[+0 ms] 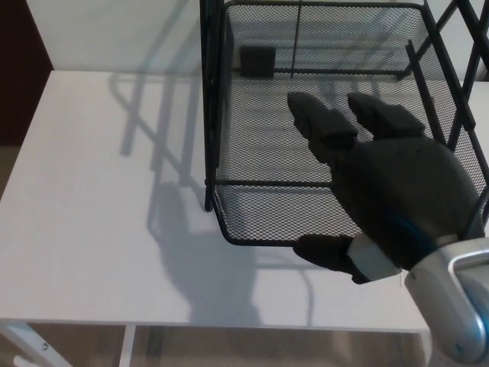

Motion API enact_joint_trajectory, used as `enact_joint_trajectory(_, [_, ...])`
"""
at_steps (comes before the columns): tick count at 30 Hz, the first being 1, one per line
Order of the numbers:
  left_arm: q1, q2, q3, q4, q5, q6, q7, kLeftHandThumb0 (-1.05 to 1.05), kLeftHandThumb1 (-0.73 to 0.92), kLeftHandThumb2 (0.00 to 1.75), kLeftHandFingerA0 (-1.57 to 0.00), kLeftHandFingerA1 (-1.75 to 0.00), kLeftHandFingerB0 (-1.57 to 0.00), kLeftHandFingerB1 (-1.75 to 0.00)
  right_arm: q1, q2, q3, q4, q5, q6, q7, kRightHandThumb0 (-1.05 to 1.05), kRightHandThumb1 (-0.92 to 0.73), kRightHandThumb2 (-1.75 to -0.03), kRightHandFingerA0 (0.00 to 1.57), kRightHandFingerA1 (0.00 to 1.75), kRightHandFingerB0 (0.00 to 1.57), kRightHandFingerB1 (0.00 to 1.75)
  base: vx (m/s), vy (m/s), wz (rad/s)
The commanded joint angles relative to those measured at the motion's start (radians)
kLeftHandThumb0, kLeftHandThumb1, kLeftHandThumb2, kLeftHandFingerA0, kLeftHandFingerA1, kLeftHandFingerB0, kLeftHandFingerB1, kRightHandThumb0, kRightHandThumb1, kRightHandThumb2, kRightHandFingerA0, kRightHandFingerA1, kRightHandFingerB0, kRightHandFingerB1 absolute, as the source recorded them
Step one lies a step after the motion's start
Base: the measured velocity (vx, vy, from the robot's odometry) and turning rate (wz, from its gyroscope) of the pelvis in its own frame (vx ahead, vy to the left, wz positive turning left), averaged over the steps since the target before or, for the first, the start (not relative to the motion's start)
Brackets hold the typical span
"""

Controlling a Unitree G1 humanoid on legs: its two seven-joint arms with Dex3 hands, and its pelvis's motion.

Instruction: The robot walks towards a file tray kept in the middle of a desk and uses its right hand to grab a tray and pulls it out towards itself

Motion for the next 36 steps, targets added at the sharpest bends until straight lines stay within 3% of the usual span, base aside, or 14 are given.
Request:
enact_joint_trajectory(1, [0.006,0.014,0.002,-0.003,0.004,0.019,-0.004,-0.15,0.51,0.56,-0.48,-0.44,-0.39,-0.39,-0.001,0.012,-0.013,-0.020,-0.020,-0.036,0.063,-0.85,-0.52,-0.84,0.00,0.09,0.00,0.00,0.00,0.000,0.00])
enact_joint_trajectory(12, [-0.002,0.019,0.004,-0.023,0.009,0.034,-0.009,-0.15,0.51,0.56,-0.48,-0.44,-0.39,-0.38,0.103,-0.013,-0.023,0.190,0.002,-0.027,-0.074,-0.77,-0.47,-0.80,0.00,0.15,0.00,0.07,0.00,0.000,0.00])
enact_joint_trajectory(17, [0.000,0.022,0.002,-0.010,0.015,0.008,-0.001,-0.14,0.52,0.56,-0.48,-0.44,-0.40,-0.38,0.123,-0.028,-0.025,0.251,0.014,-0.029,-0.135,-0.81,-0.49,-0.81,0.00,0.13,0.00,0.00,0.00,0.000,0.00])
enact_joint_trajectory(23, [0.005,0.021,0.001,-0.022,0.020,0.022,-0.002,-0.13,0.52,0.57,-0.48,-0.44,-0.39,-0.38,0.119,-0.023,-0.015,0.271,0.002,-0.023,-0.161,-0.77,-0.47,-0.80,0.00,0.16,0.00,0.05,0.00,0.000,0.00])
enact_joint_trajectory(36, [0.001,0.018,0.002,-0.021,0.016,0.023,-0.006,-0.13,0.52,0.56,-0.48,-0.43,-0.39,-0.38,0.125,-0.007,0.033,0.310,-0.046,-0.009,-0.208,-0.80,-0.49,-0.80,0.00,0.07,0.00,0.01,0.00,0.000,0.00])
